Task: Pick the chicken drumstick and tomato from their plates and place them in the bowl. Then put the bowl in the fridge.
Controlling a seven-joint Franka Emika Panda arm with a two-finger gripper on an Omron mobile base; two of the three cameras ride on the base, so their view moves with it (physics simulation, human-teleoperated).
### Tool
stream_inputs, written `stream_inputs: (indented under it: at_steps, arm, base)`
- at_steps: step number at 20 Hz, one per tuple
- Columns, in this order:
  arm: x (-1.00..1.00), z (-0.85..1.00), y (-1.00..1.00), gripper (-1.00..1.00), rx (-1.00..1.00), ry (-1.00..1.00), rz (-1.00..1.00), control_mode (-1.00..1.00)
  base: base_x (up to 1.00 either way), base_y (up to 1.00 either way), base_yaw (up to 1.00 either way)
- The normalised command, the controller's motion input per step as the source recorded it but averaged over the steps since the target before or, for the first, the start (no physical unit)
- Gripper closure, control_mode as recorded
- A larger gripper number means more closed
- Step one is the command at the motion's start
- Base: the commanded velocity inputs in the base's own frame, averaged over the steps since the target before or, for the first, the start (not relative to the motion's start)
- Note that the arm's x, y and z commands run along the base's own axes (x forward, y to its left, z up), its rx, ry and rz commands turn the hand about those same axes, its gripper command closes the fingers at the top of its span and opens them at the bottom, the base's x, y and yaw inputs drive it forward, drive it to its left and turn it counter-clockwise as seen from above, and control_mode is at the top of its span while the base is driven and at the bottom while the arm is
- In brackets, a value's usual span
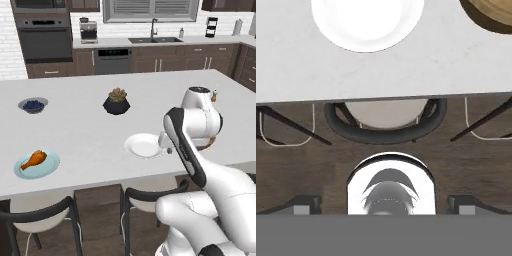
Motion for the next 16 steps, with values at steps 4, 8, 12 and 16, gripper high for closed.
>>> stream_inputs:
  at_steps: [4, 8, 12, 16]
  arm:
    - [-0.82, 0.20, 0.00, -1.00, -0.08, -0.17, 0.00, -1.00]
    - [0.00, 0.00, 0.00, -1.00, 0.00, 0.00, 0.00, 1.00]
    - [0.00, 0.00, 0.00, -1.00, 0.00, 0.00, 0.00, 1.00]
    - [0.00, 0.00, 0.00, -1.00, 0.00, 0.00, 0.00, 1.00]
  base:
    - [0.00, 0.00, 0.00]
    - [-0.67, 0.60, 0.00]
    - [-0.41, 1.00, 0.00]
    - [0.04, 1.00, -0.02]
